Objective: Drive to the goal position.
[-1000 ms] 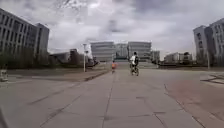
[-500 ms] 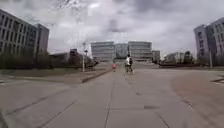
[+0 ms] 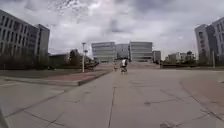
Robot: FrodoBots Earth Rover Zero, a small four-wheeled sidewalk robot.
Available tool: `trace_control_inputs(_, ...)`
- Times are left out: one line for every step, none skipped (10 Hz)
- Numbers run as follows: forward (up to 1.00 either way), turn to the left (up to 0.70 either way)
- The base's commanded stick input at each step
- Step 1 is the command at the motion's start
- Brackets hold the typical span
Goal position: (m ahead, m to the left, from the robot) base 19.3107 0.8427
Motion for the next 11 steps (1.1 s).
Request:
trace_control_inputs(1.00, 0.00)
trace_control_inputs(1.00, 0.00)
trace_control_inputs(1.00, 0.00)
trace_control_inputs(1.00, 0.00)
trace_control_inputs(1.00, 0.00)
trace_control_inputs(1.00, 0.00)
trace_control_inputs(1.00, 0.00)
trace_control_inputs(1.00, 0.00)
trace_control_inputs(1.00, -0.16)
trace_control_inputs(1.00, -0.37)
trace_control_inputs(1.00, -0.25)
